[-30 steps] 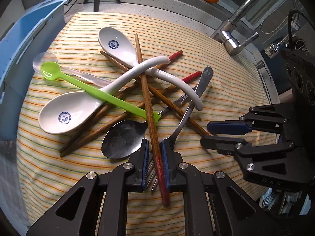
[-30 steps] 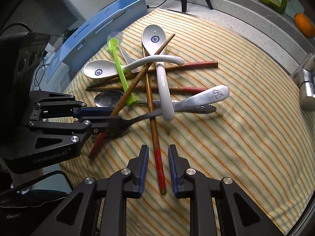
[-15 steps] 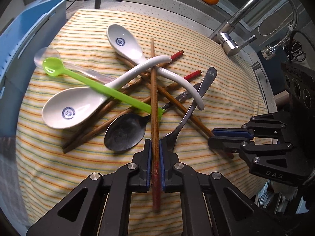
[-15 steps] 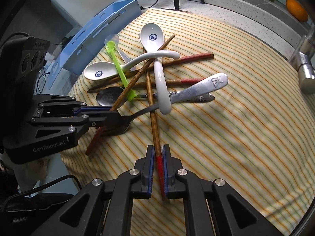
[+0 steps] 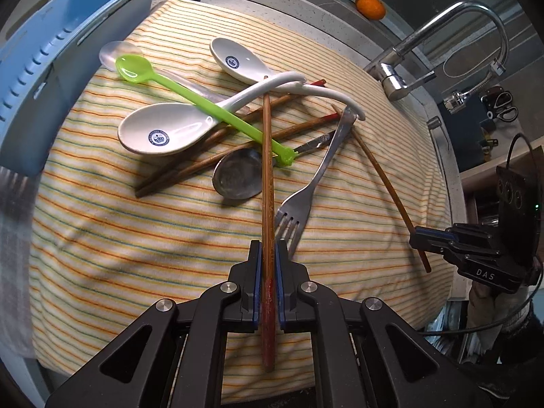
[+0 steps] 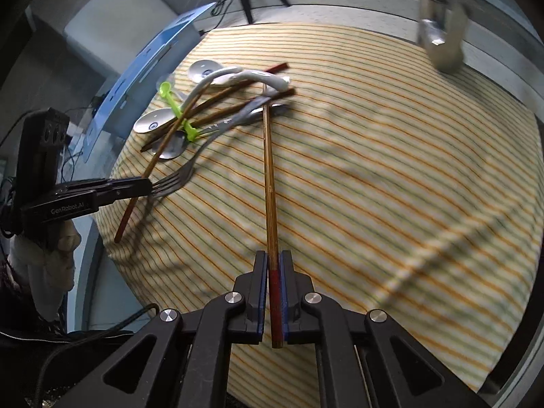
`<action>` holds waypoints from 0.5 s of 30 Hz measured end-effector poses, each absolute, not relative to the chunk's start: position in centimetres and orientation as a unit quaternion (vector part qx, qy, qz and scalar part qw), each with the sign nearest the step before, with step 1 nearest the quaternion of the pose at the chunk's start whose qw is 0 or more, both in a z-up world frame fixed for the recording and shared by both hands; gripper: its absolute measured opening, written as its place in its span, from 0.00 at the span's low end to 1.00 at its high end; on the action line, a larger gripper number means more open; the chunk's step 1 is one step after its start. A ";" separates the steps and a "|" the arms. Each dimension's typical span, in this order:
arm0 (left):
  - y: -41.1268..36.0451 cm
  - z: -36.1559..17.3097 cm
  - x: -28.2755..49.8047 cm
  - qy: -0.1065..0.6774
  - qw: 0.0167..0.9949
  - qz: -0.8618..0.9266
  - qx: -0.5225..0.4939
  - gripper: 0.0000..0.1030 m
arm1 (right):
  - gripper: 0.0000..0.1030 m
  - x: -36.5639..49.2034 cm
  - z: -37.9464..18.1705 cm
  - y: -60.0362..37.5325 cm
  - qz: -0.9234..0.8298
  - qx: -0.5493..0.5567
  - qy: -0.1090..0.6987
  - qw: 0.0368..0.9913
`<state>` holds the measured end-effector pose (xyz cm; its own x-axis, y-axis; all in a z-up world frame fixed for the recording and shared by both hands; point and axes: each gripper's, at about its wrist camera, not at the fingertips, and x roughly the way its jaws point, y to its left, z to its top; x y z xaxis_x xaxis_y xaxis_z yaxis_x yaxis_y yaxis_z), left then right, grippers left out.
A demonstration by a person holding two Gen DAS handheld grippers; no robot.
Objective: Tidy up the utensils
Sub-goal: 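Lift the chopstick with the right gripper and carry it over the blue basket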
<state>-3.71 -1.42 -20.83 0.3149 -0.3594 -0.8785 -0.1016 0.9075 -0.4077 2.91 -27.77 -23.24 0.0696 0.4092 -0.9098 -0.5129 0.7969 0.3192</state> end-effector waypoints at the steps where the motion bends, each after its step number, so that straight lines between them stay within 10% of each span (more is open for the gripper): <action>1: -1.5 -20.6 -3.8 0.578 0.787 -0.085 -0.198 0.06 | 0.06 2.9 -23.3 -28.2 0.311 -0.040 0.605 0.732; 15: -3.6 -18.5 -3.0 0.556 0.802 -0.120 -0.182 0.06 | 0.06 2.2 -22.5 -28.9 0.297 0.005 0.597 0.745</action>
<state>-3.03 -3.61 -18.51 0.3527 -0.3952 -0.8482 -0.0086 0.9050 -0.4253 2.21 -28.95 -22.47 0.1114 0.4483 -0.8869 -0.4376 0.8234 0.3613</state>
